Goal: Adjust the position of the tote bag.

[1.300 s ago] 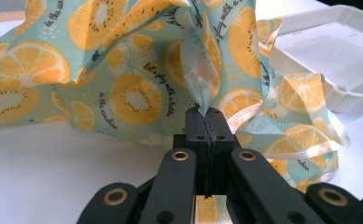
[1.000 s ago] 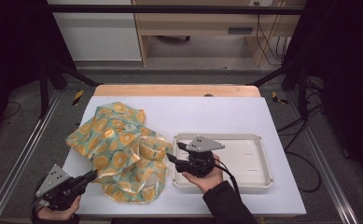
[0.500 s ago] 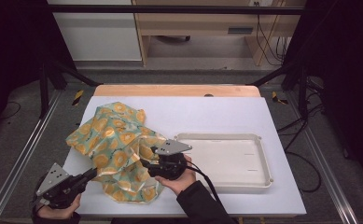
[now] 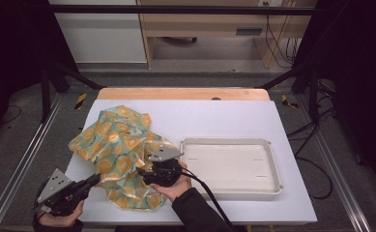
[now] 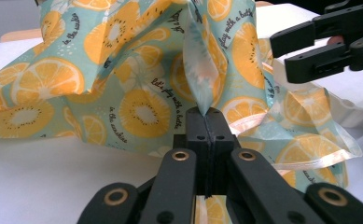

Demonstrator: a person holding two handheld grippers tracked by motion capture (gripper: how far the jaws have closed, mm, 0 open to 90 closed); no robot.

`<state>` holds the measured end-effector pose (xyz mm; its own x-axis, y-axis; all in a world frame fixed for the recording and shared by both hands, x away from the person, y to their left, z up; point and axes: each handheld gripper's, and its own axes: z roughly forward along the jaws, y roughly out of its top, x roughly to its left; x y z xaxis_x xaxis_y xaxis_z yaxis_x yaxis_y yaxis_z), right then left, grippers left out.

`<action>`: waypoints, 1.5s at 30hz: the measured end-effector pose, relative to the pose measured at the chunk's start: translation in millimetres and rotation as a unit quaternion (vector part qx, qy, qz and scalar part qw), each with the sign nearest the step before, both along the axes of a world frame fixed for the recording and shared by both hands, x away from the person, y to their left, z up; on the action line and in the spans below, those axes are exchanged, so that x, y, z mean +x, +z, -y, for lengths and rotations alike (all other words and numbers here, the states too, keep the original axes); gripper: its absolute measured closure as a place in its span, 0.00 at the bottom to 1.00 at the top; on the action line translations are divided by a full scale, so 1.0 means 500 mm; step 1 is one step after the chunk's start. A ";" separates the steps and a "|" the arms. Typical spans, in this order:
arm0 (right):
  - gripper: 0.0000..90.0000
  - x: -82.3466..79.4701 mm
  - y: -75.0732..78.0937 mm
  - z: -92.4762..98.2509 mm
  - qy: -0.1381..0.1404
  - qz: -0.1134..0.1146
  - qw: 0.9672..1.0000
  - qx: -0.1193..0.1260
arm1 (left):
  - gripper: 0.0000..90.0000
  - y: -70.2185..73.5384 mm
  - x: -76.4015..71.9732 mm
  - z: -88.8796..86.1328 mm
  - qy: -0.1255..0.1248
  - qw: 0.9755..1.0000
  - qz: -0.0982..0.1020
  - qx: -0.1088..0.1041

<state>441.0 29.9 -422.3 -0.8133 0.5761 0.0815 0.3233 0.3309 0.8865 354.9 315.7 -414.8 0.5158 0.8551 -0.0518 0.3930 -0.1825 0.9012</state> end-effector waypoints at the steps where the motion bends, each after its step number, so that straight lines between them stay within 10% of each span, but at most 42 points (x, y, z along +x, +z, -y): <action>1: 0.48 0.002 -0.002 -0.003 -0.001 -0.002 1.000 -0.001 | 1.00 0.000 0.000 0.000 0.001 1.000 0.000 0.000; 11: 0.56 0.013 -0.019 -0.023 0.010 -0.013 1.000 -0.004 | 1.00 -0.001 0.000 -0.001 0.000 1.000 0.000 -0.001; 22: 1.00 0.012 -0.017 -0.022 0.029 -0.012 1.000 0.001 | 1.00 -0.002 0.001 -0.001 -0.001 1.000 -0.002 -0.002; 29: 0.94 0.007 -0.010 -0.015 0.023 -0.004 1.000 -0.002 | 1.00 -0.002 0.001 -0.002 0.002 1.000 0.001 -0.003; 35: 0.61 -0.002 -0.028 -0.021 0.007 0.018 0.999 -0.029 | 1.00 0.005 -0.002 -0.007 0.007 1.000 0.014 -0.015; 45: 0.70 0.010 -0.044 -0.040 -0.004 0.013 0.999 -0.033 | 1.00 0.005 -0.003 -0.007 0.003 1.000 0.015 -0.021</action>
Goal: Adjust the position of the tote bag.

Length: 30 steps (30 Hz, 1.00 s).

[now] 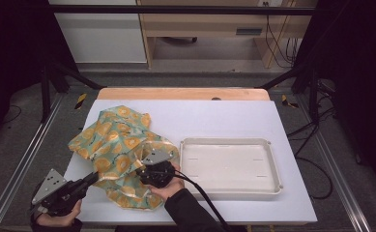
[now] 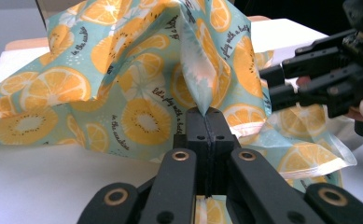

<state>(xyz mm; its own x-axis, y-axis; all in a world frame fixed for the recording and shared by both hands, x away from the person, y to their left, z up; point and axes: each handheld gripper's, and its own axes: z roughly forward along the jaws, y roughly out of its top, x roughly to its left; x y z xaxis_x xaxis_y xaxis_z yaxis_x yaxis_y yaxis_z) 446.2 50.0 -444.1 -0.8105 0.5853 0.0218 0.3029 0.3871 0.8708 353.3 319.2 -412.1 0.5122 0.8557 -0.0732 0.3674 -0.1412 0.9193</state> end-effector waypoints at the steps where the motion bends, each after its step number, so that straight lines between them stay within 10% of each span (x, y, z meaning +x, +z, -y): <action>1: 0.72 -0.001 0.003 -0.001 0.000 0.002 1.000 0.006 | 1.00 0.000 0.000 0.000 0.000 1.000 -0.001 0.000; 9: 1.00 -0.011 0.031 0.004 0.018 0.026 0.999 0.027 | 1.00 -0.004 0.003 0.001 0.001 1.000 -0.004 0.003; 15: 1.00 -0.014 0.043 0.013 0.028 0.023 0.999 0.037 | 0.94 -0.005 0.003 0.002 0.006 1.000 -0.002 0.004; 30: 1.00 -0.017 0.111 0.033 0.023 0.036 0.997 0.063 | 0.46 0.049 -0.041 0.017 0.030 0.995 0.091 -0.007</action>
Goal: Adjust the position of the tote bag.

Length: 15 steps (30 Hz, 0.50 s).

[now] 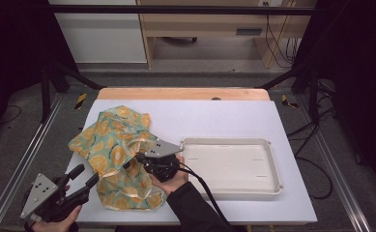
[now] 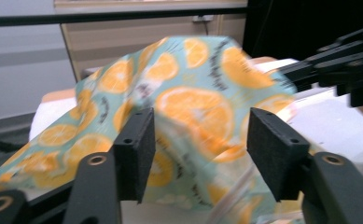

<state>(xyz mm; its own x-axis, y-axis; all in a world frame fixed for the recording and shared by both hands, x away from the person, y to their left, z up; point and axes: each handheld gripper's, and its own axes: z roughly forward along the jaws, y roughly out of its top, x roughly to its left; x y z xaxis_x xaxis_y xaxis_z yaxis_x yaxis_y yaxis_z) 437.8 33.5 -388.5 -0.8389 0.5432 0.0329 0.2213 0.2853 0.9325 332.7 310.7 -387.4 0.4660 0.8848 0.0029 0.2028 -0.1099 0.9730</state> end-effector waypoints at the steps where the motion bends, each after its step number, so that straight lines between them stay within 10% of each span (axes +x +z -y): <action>1: 1.00 0.000 0.003 0.000 -0.001 0.002 1.000 0.001 | 0.44 0.005 -0.001 0.004 -0.004 1.000 0.001 0.001; 15: 1.00 -0.010 0.052 0.006 -0.001 0.023 1.000 0.017 | 0.47 0.027 0.028 0.068 -0.006 0.997 -0.034 0.074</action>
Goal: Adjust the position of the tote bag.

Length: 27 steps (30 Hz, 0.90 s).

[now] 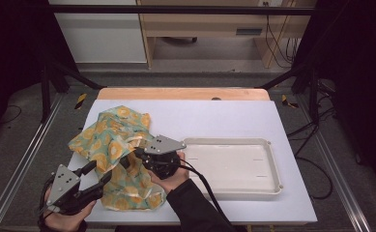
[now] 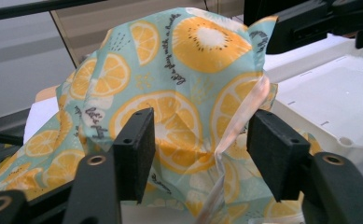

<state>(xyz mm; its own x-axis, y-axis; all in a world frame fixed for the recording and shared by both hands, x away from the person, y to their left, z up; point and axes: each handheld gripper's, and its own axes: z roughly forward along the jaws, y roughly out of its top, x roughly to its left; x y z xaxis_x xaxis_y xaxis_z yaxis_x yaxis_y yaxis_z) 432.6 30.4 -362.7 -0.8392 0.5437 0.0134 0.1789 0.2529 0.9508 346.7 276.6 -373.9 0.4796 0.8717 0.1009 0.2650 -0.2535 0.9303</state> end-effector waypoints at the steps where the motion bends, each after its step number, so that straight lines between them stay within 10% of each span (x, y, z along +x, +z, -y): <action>1: 1.00 0.000 0.000 0.000 0.000 0.000 1.000 0.000 | 0.47 0.003 0.003 0.003 0.000 1.000 -0.002 0.003; 15: 1.00 -0.009 0.025 0.001 0.004 0.016 1.000 0.009 | 0.95 0.012 0.047 0.029 -0.004 0.999 -0.025 0.027; 27: 0.76 -0.004 0.002 0.030 -0.012 0.012 1.000 0.008 | 1.00 0.054 0.051 0.018 -0.021 1.000 -0.012 -0.008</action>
<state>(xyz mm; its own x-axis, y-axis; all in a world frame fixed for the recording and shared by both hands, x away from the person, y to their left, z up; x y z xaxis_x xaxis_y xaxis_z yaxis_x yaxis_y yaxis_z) 430.8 15.3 -361.5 -0.8258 0.5640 0.0027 0.1629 0.2340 0.9585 372.1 267.7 -346.7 0.5175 0.8524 0.0752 0.2767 -0.2498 0.9279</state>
